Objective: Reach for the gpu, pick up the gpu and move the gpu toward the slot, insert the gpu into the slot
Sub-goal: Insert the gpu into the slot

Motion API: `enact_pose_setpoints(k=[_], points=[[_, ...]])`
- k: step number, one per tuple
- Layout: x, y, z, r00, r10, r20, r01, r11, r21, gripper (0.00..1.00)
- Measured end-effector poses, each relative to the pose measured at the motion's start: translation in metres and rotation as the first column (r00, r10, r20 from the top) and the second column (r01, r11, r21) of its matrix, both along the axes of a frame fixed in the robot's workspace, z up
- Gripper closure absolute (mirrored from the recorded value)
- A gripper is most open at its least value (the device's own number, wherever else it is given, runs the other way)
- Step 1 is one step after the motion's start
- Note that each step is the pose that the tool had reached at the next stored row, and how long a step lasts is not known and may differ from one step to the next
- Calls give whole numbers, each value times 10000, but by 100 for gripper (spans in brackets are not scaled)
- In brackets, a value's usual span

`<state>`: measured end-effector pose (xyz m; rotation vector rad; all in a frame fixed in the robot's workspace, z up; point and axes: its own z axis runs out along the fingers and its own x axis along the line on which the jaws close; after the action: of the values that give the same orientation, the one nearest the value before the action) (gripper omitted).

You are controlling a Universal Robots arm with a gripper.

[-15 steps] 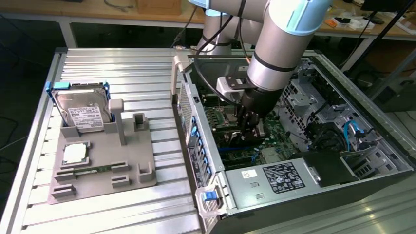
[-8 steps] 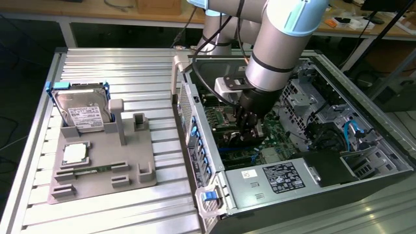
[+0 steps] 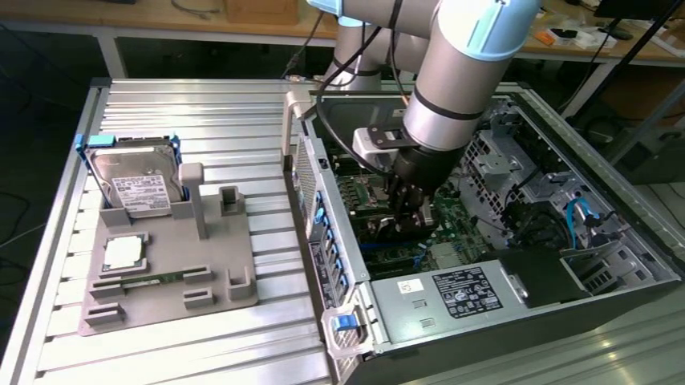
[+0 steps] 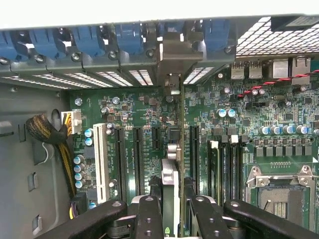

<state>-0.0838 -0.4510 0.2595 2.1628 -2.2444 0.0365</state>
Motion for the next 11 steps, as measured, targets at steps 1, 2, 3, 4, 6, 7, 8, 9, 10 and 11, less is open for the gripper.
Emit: enact_pose_setpoints(k=[1,2,3,4,6,7,8,9,10,11], points=[[0,0,-3,10000,0,0,0,10000,0,73],[-1,0,-7,10000,0,-1,0,10000,-1,73],[-2,0,-9,10000,-1,-1,1,10000,-1,73],[-4,0,-11,10000,-1,-1,1,10000,-2,73],[-6,0,-18,10000,0,-1,0,10000,-1,73],[-7,0,-20,10000,0,0,0,10000,-1,73],[-8,0,-22,10000,0,-1,0,10000,-2,73],[-10,0,-23,10000,0,-1,0,10000,-2,73],[-11,0,-24,10000,0,-1,0,10000,-1,73],[-11,0,-24,10000,0,0,0,10000,-1,73]])
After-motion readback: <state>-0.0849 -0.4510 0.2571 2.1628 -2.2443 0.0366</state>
